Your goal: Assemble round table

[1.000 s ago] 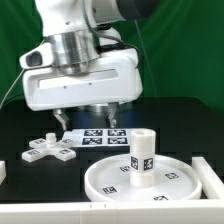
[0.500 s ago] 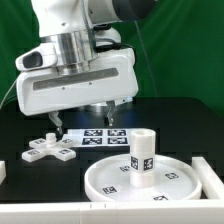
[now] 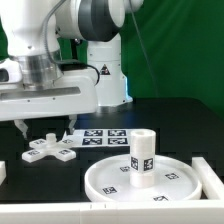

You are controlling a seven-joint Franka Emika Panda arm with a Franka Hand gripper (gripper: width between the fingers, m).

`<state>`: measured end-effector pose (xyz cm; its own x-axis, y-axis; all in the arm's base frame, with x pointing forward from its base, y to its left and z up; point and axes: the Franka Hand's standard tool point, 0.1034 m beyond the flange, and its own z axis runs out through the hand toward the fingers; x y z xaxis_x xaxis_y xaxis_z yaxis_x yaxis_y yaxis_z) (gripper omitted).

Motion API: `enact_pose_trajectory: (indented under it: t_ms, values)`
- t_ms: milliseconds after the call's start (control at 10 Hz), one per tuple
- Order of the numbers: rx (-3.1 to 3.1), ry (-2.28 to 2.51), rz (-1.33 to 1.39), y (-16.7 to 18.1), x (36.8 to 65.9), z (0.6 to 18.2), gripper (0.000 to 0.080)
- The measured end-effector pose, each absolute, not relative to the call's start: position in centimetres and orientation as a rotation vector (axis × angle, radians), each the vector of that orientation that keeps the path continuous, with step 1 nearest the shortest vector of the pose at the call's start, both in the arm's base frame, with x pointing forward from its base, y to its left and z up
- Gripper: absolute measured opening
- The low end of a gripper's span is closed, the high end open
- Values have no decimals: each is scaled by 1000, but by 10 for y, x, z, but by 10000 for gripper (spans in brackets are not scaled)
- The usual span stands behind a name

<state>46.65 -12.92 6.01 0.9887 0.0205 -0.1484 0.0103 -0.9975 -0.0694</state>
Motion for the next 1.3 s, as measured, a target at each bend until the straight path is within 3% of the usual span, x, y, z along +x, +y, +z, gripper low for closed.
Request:
enact_pose_trajectory:
  t_ms: [100, 300, 800, 1300]
  values:
    - [-3050, -31, 308, -129, 473, 60, 649]
    - [-2997, -38, 602, -131, 460, 52, 649]
    - [-2820, 37, 1154, -133, 439, 52, 649]
    - [-2673, 138, 1431, -137, 423, 41, 649]
